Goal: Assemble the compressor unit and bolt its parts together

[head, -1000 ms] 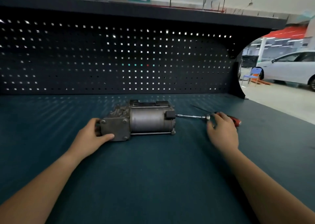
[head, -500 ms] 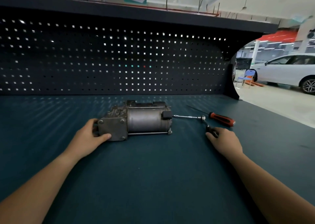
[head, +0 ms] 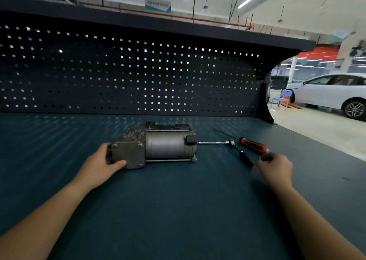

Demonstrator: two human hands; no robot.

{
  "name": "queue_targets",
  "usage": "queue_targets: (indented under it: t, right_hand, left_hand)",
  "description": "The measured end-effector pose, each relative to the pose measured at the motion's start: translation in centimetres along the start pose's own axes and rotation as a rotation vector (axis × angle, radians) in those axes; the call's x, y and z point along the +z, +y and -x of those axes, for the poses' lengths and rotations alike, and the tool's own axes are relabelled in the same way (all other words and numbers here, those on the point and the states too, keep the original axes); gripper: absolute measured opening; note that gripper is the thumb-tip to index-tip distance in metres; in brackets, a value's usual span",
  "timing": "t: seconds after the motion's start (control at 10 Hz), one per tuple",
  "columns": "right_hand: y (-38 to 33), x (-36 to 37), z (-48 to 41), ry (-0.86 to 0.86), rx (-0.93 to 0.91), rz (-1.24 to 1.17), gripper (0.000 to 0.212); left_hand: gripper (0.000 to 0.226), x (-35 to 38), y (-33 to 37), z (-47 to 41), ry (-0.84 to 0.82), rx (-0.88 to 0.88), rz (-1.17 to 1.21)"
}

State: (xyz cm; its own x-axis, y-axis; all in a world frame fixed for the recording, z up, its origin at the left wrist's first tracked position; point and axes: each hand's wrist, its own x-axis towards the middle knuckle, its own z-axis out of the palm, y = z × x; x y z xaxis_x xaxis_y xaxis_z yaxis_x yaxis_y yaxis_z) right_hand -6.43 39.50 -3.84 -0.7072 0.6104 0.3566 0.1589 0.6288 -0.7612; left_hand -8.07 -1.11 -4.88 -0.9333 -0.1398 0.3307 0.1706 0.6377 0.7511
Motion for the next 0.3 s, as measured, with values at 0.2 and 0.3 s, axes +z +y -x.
queue_targets:
  t: [0.2, 0.3]
  right_hand:
    - [-1.7, 2.6, 1.7, -0.254, -0.315, 0.344, 0.021]
    - [-1.9, 2.7, 2.0, -0.206, -0.419, 0.485, 0.025]
  left_hand:
    - [0.061, 0.1, 0.1, 0.2, -0.012, 0.004, -0.033]
    - [0.057, -0.6, 0.1, 0.4, -0.033, 0.036, -0.131]
